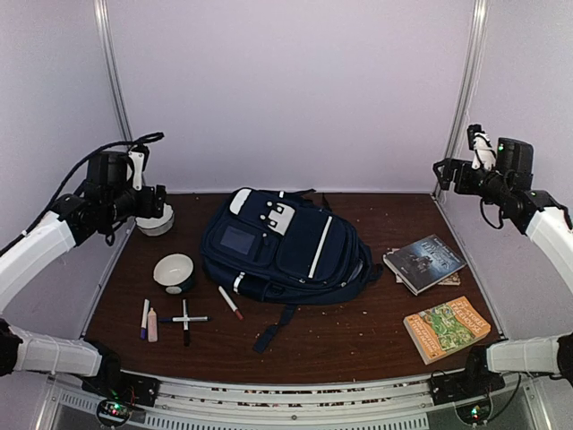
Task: Pack the student bag
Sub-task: Pick up the largest pocket of the bag from the student bag.
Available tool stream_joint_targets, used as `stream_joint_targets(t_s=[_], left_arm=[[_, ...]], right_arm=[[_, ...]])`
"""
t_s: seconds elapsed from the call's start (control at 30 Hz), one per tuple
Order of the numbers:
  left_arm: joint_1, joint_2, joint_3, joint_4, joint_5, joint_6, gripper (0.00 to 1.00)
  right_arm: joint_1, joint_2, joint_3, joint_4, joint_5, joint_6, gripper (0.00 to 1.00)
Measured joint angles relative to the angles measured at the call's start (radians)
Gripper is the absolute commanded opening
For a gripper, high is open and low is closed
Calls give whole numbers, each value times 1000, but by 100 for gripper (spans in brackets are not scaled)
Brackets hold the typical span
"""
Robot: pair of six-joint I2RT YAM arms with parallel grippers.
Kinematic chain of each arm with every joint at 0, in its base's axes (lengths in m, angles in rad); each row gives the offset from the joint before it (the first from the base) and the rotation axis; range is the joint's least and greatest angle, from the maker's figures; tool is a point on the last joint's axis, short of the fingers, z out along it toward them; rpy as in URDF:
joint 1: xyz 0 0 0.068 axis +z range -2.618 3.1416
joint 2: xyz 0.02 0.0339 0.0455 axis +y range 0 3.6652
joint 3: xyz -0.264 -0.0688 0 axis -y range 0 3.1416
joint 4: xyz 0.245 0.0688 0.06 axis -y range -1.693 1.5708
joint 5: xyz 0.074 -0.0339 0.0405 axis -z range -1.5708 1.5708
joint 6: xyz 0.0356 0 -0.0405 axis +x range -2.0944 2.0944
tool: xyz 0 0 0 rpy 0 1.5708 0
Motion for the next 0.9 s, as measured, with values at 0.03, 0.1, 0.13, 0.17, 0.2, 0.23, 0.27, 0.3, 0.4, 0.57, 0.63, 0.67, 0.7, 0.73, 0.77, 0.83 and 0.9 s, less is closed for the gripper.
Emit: stream_joint_targets(t_s=[0.03,0.1,0.13,0.17,0.2,0.23,0.27,0.3,0.4,0.57,0.63,0.67,0.7,0.73,0.77,0.83,0.9], left_arm=[[9,10,0,10,12,0,86],[21,34,0,32,40,0,83],[23,49,0,43,53,1,81],[22,63,1,51,67,2,80],[20,80,3,58,83,3,79],[15,100,6,65,98,5,77],[8,117,10,67,111,6,76],[-2,138,18,67,127,7,75],[-48,198,51,66,168,9,72],[-149,288,124,51,238,-21,70],[-181,315,145,37,273,-51,69],[-196,326,148,30,292,-70,69],[-209,334,148,25,310,-89,68],[-219,340,148,14,325,-107,68],[-229,346,148,3,341,-126,68],[-244,352,147,-20,362,-163,68],[-255,352,144,-42,382,-202,69]], right_arm=[[0,8,0,-2,0,-9,100],[0,21,0,-6,-6,-26,100],[0,29,0,-10,-12,-41,100],[0,38,0,-16,-21,-60,100],[1,49,0,-21,-30,-72,99],[2,59,0,-26,-39,-91,99],[5,72,0,-32,-48,-110,98],[9,86,0,-40,-57,-127,97],[23,143,6,-71,-87,-179,92],[66,283,65,-132,-139,-251,81],[89,347,105,-159,-156,-269,76],[100,379,124,-165,-164,-277,74],[113,417,150,-180,-173,-283,72],[127,458,179,-188,-182,-288,70],[140,496,205,-197,-190,-290,68],[164,580,269,-219,-205,-289,65],[182,657,334,-241,-222,-282,64]])
